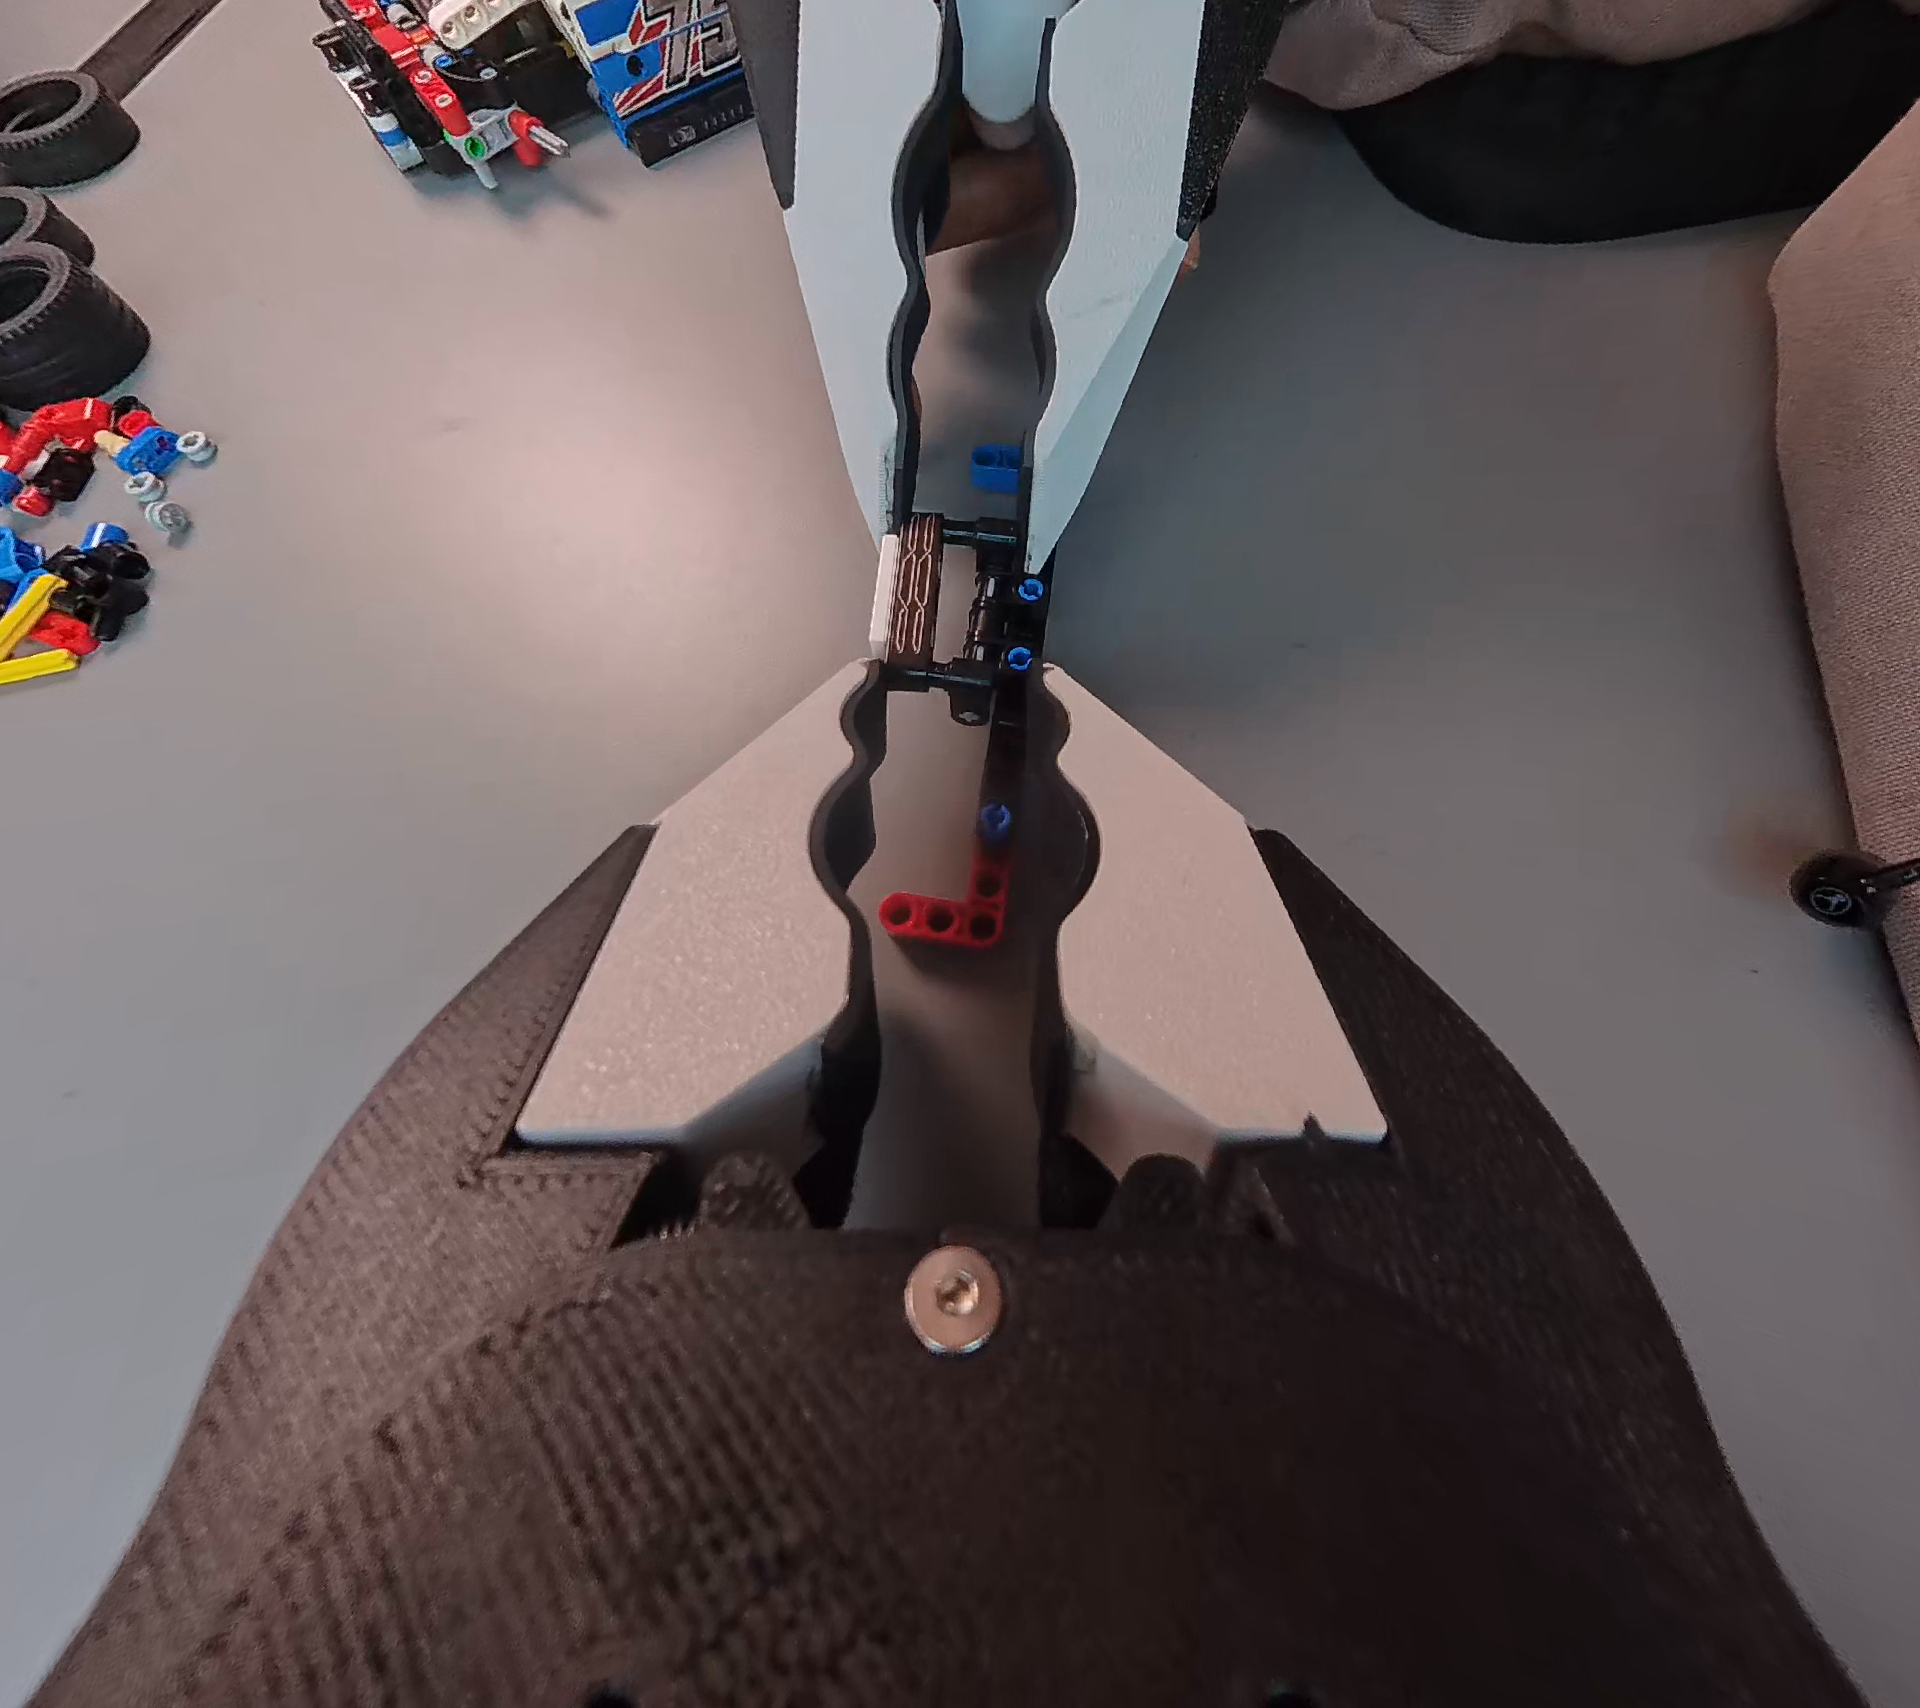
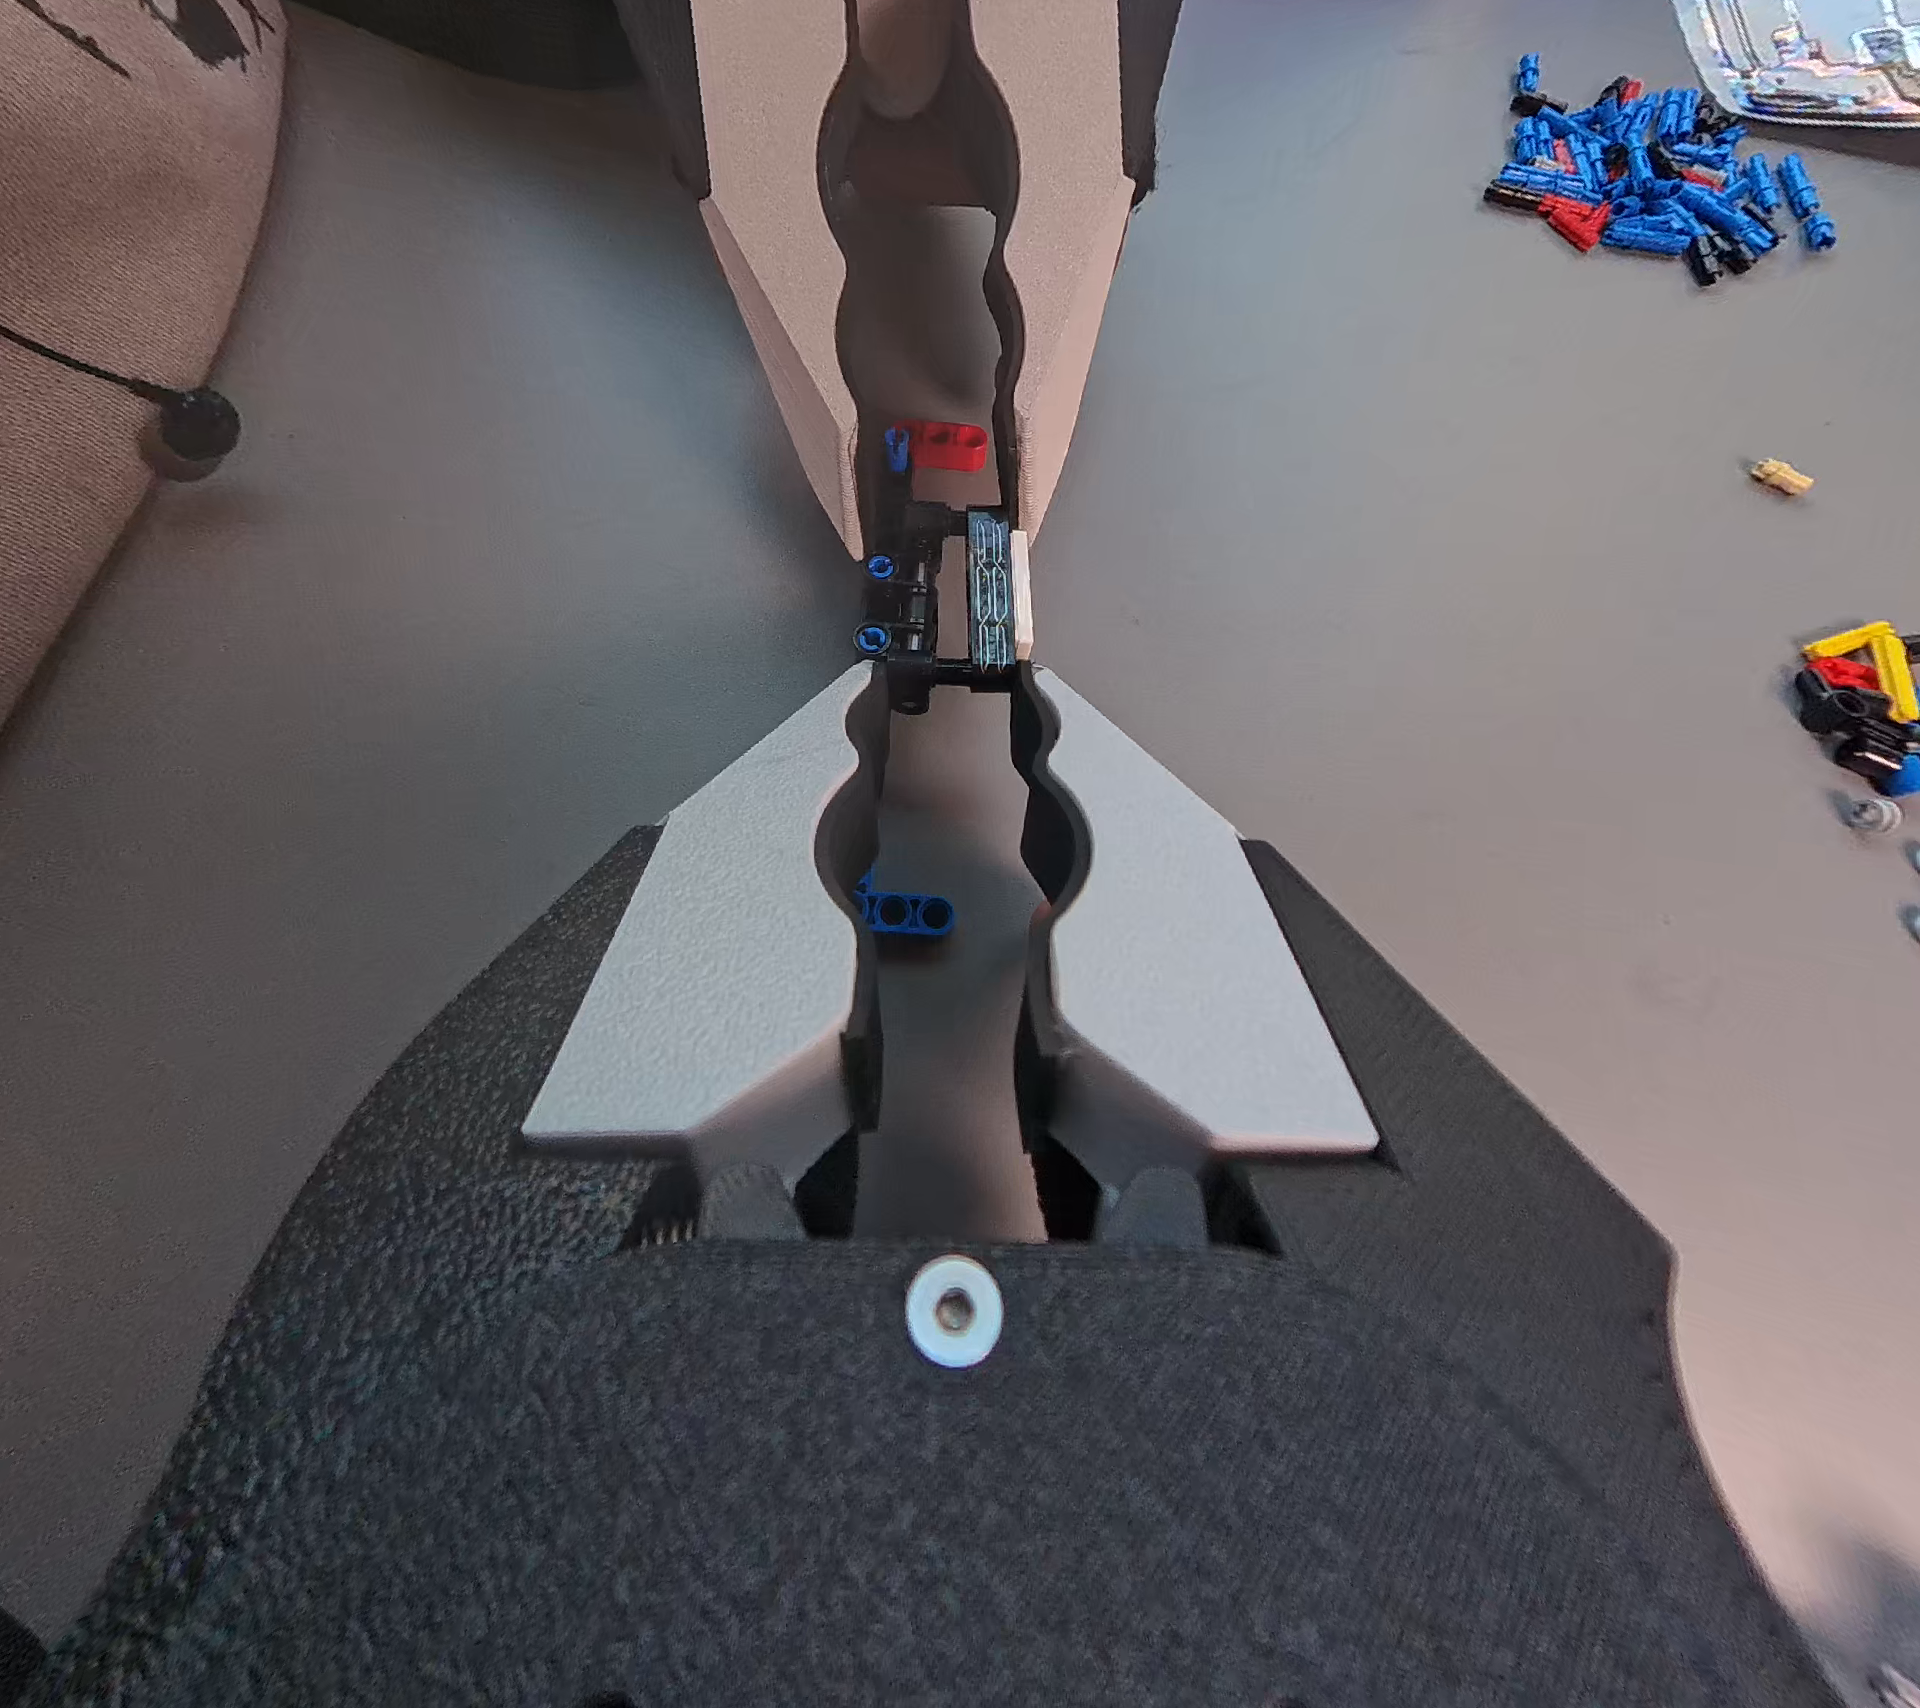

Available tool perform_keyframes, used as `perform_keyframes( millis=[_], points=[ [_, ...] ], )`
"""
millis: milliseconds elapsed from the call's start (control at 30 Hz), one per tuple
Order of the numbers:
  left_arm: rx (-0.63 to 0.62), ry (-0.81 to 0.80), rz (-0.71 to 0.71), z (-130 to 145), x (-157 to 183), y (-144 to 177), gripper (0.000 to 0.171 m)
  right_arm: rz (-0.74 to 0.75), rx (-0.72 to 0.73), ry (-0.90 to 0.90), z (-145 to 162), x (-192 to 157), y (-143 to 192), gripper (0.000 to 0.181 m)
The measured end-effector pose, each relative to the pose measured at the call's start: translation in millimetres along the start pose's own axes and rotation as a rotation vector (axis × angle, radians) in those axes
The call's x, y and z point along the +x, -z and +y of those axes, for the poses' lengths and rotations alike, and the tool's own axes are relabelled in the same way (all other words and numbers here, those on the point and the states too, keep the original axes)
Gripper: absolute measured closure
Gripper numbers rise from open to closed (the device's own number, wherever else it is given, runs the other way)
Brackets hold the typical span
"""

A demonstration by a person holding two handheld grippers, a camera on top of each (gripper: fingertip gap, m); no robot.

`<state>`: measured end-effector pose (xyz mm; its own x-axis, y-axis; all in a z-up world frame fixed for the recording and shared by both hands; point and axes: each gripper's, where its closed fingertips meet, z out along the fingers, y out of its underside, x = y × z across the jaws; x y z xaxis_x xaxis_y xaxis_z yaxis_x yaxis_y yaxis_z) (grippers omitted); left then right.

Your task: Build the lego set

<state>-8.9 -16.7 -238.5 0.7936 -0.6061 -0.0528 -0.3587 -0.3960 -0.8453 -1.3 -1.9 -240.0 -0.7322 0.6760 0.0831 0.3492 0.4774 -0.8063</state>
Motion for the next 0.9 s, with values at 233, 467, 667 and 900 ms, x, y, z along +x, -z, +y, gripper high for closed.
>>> perform_keyframes(
  millis=[233, 467, 667, 900],
  points=[
    [-0.005, -0.005, -0.004, 0.8, 0.2, -0.3, 0.148, -0.007, -0.015, 0.004, 0.0, -1.2, -0.4, 0.167],
    [-0.001, -0.038, 0.003, 2.1, -0.6, 3.2, 0.152, -0.006, 0.019, -0.021, -4.4, -1.0, 3.0, 0.155],
    [-0.001, -0.013, 0.054, 0.9, -0.9, 1.6, 0.154, -0.010, 0.037, -0.020, -7.3, -0.8, 2.4, 0.167],
    [-0.031, -0.065, 0.038, 2.4, 1.4, 2.8, 0.157, -0.030, 0.055, -0.019, -7.3, -3.7, 1.7, 0.168]
  ],
)
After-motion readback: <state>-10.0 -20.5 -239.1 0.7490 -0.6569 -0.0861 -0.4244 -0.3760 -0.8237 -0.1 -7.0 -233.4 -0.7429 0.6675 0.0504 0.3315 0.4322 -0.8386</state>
